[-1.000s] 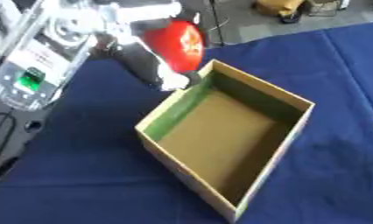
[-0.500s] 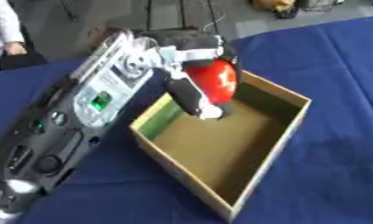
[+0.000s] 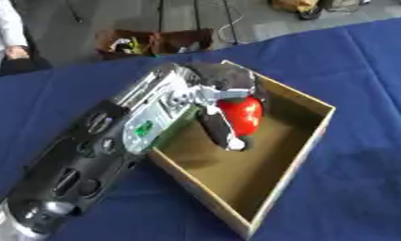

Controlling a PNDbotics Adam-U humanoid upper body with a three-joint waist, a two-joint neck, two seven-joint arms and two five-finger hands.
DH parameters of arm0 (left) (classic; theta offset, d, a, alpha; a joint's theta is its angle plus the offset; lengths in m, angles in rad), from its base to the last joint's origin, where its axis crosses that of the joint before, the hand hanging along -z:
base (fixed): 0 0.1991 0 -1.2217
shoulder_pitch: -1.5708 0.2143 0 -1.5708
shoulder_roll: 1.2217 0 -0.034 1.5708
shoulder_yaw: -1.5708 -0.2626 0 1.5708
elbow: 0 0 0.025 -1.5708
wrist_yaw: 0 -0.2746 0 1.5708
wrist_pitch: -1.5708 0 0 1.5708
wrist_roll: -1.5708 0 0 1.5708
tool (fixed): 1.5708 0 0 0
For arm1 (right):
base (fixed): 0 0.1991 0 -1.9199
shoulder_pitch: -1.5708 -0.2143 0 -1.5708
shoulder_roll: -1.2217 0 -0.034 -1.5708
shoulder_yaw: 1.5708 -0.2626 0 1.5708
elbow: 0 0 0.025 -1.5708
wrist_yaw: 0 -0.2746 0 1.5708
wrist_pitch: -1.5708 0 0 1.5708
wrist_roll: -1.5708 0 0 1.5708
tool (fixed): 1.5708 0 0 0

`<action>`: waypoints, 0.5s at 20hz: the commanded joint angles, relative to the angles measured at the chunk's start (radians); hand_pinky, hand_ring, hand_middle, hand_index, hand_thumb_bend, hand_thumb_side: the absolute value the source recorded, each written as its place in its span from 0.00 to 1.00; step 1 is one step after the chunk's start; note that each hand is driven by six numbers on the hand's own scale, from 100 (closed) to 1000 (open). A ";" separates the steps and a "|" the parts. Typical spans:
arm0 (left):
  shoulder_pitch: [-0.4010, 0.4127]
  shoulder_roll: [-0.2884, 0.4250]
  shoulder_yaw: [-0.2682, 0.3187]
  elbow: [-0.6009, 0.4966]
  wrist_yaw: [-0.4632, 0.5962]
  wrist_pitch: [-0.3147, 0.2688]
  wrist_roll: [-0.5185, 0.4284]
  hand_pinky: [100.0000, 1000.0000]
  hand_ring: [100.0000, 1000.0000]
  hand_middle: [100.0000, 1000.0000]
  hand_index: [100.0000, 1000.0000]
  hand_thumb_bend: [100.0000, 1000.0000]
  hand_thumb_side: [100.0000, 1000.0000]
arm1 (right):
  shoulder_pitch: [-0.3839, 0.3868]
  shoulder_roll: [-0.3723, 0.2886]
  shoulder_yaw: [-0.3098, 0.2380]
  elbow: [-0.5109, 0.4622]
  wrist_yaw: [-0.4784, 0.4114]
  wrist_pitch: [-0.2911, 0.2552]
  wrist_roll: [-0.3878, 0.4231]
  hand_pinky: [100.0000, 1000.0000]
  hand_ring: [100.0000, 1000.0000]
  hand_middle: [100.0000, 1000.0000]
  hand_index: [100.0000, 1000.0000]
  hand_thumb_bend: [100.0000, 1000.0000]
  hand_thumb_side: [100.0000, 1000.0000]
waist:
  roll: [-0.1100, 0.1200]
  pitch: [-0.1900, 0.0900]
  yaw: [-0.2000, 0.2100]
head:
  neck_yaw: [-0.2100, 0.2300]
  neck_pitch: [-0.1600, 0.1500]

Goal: Pick up objects on the table and place them in the box.

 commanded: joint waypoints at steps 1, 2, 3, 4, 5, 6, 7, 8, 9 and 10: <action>-0.006 -0.013 0.003 0.012 -0.051 -0.031 0.011 0.00 0.61 0.69 0.67 0.00 0.12 | -0.008 -0.010 -0.002 -0.010 0.004 -0.001 -0.002 0.85 0.79 0.53 0.64 0.00 0.87 | -0.009 -0.018 -0.003 | 0.001 -0.013; -0.002 -0.019 0.001 0.016 -0.066 -0.043 0.012 0.00 0.63 0.68 0.68 0.00 0.13 | -0.008 -0.009 -0.002 -0.010 0.005 0.000 -0.002 0.85 0.79 0.53 0.64 0.00 0.87 | -0.010 -0.017 -0.003 | 0.002 -0.013; 0.002 -0.025 0.000 0.020 -0.080 -0.055 0.012 0.00 0.64 0.67 0.69 0.00 0.13 | -0.008 -0.009 -0.003 -0.010 0.006 0.000 -0.002 0.85 0.79 0.53 0.64 0.00 0.87 | -0.010 -0.016 -0.003 | 0.002 -0.014; 0.007 -0.030 0.000 0.026 -0.094 -0.067 0.009 0.00 0.65 0.68 0.71 0.00 0.14 | -0.008 -0.008 -0.003 -0.010 0.007 0.001 -0.002 0.85 0.79 0.53 0.64 0.00 0.87 | -0.010 -0.016 -0.004 | 0.002 -0.015; 0.011 -0.035 -0.001 0.033 -0.110 -0.078 0.006 0.01 0.66 0.69 0.72 0.00 0.15 | -0.008 -0.007 -0.003 -0.010 0.008 0.001 -0.002 0.85 0.79 0.53 0.64 0.00 0.87 | -0.010 -0.015 -0.004 | 0.001 -0.016; 0.016 -0.040 0.000 0.039 -0.125 -0.088 0.003 0.10 0.69 0.70 0.75 0.00 0.16 | -0.008 -0.006 -0.003 -0.010 0.009 0.002 -0.002 0.85 0.79 0.53 0.64 0.00 0.87 | -0.010 -0.015 -0.004 | 0.001 -0.016; 0.021 -0.045 0.001 0.048 -0.140 -0.099 -0.001 0.15 0.71 0.71 0.77 0.00 0.16 | -0.007 -0.006 -0.003 -0.010 0.010 0.002 -0.002 0.85 0.79 0.53 0.64 0.00 0.87 | -0.010 -0.014 -0.004 | 0.000 -0.016; 0.026 -0.051 0.002 0.055 -0.155 -0.109 -0.005 0.22 0.73 0.73 0.79 0.00 0.16 | -0.007 -0.005 -0.003 -0.010 0.011 0.003 -0.002 0.85 0.79 0.53 0.64 0.00 0.88 | -0.010 -0.014 -0.004 | 0.000 -0.016; 0.030 -0.057 0.004 0.062 -0.170 -0.121 -0.009 0.26 0.74 0.74 0.81 0.00 0.16 | -0.006 -0.004 -0.004 -0.010 0.012 0.004 -0.002 0.85 0.79 0.53 0.64 0.00 0.88 | -0.010 -0.014 -0.004 | 0.000 -0.016; 0.034 -0.063 0.008 0.069 -0.185 -0.133 -0.014 0.33 0.76 0.75 0.83 0.00 0.18 | -0.006 -0.004 -0.004 -0.010 0.013 0.005 -0.001 0.85 0.79 0.53 0.64 0.00 0.88 | -0.011 -0.014 -0.004 | 0.000 -0.017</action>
